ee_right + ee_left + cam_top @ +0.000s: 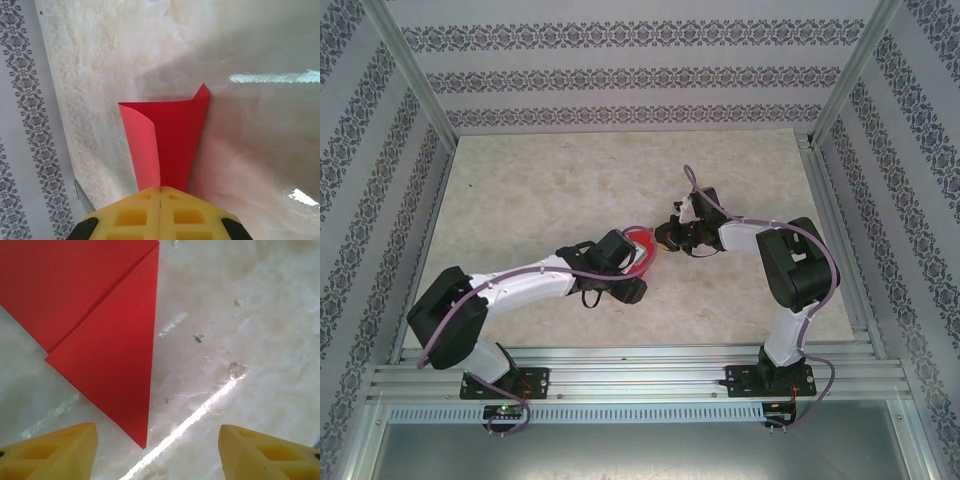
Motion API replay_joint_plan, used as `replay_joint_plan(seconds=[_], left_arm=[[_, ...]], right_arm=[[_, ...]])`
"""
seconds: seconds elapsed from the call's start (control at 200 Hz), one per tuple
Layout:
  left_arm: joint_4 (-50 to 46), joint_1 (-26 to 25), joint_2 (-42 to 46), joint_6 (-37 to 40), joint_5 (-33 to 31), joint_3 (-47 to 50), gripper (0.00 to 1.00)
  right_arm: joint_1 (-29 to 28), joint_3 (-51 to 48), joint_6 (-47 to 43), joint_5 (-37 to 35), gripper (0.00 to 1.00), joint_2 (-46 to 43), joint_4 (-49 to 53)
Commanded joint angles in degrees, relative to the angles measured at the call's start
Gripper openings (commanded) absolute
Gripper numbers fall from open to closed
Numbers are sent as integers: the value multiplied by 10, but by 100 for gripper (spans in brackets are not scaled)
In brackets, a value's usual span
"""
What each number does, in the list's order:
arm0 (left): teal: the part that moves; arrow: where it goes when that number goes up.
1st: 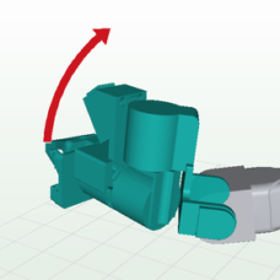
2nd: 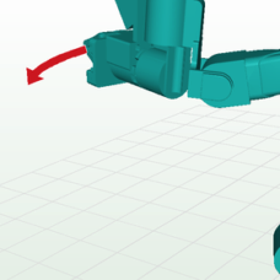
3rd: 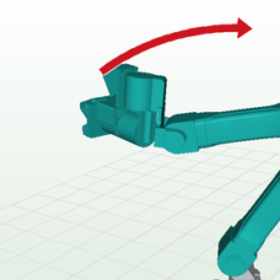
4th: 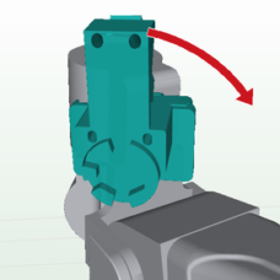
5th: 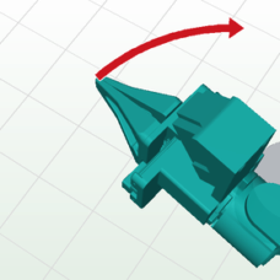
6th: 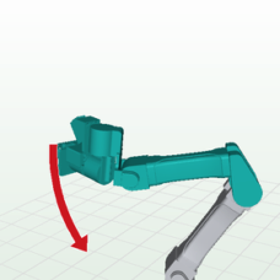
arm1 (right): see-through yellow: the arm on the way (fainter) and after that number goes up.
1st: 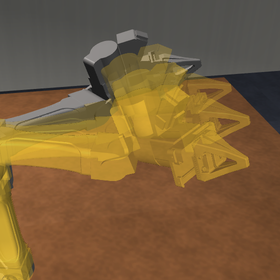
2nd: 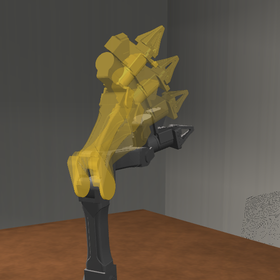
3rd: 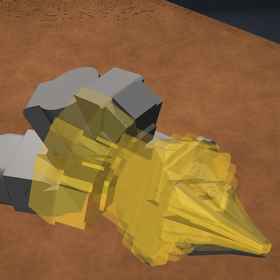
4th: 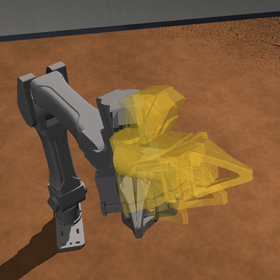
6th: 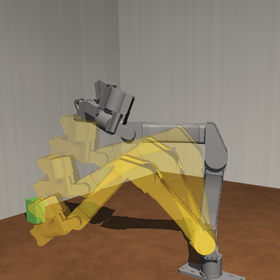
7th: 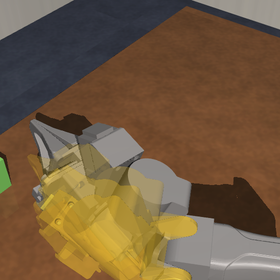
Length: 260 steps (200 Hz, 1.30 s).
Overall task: Fold a paper plane with a square sheet of paper (fold left side to right side)
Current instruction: Fold the wing for the fifth time at the center of the table.
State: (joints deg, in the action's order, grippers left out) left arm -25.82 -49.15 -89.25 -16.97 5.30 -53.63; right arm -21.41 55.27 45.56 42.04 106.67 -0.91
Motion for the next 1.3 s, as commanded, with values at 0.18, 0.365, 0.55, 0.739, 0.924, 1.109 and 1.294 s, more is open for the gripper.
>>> replay_joint_plan(seconds=[0.18,0.365,0.55,0.739,0.924,1.109,1.294], left_arm=[[21,-12,-87,5,-56,-61,67],[19,-13,-121,5,-80,-69,64],[20,-14,-131,0,-98,-66,54],[32,-14,-128,-7,-92,-57,38],[48,-11,-130,-12,-67,-53,25],[81,9,-116,-26,-30,-30,16],[147,39,-86,-50,32,11,11]], right_arm=[[-7,4,10,6,0,11,-8],[-10,10,7,6,0,13,0],[-11,15,0,4,0,16,11],[-13,24,-16,-4,5,13,34],[-7,29,-39,-15,10,5,59],[13,18,-71,-32,22,-31,88],[35,-14,-83,-48,36,-74,77]])
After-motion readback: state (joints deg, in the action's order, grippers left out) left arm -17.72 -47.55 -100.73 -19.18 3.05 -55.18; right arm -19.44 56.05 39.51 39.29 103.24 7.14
